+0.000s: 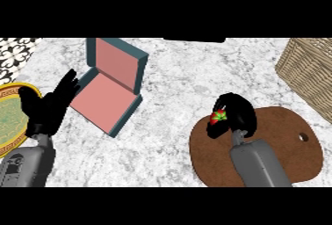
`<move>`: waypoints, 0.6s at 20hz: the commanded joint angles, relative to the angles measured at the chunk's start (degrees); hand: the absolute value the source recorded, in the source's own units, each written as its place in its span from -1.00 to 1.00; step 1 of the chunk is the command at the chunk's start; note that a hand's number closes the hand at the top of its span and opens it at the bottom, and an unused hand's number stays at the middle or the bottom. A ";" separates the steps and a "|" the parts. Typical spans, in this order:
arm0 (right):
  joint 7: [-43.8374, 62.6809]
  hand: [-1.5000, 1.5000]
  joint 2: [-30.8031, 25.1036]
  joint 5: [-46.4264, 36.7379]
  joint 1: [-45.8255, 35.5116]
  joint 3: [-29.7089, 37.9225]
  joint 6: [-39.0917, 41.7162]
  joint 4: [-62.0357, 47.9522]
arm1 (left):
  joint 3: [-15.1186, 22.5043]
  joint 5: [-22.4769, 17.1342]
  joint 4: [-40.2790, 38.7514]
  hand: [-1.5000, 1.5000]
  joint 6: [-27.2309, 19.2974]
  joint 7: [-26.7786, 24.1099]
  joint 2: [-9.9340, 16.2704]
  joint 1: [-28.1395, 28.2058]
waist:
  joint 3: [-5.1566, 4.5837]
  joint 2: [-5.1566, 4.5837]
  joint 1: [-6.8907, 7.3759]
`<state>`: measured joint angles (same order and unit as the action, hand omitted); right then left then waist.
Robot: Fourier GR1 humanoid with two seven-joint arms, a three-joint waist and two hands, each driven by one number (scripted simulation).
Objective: Pick the tomato from the cutting board and place it in the basket
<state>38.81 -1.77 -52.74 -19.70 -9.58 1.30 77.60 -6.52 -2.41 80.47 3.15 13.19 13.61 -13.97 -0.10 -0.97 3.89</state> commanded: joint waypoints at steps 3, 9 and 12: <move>11.95 1.00 1.71 7.22 -15.89 -1.34 -16.74 -10.34 | 0.57 -0.70 -1.10 0.00 1.08 1.55 -0.32 -1.83 | 0.27 -0.26 2.01; 8.47 1.00 1.76 5.05 -24.62 -5.99 -36.98 -14.30 | 0.49 0.40 -1.55 0.00 0.63 0.24 0.10 -1.86 | 0.13 0.13 0.65; 15.24 1.00 1.76 0.96 -32.41 -7.88 -39.89 -16.73 | -1.29 -1.05 -1.60 0.00 1.02 1.47 1.00 -1.22 | 0.05 0.66 -0.59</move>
<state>48.67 -0.14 -48.49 -44.67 -14.72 -30.84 64.05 -6.55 -2.38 79.05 3.34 13.88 13.57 -15.71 0.02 -0.71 4.18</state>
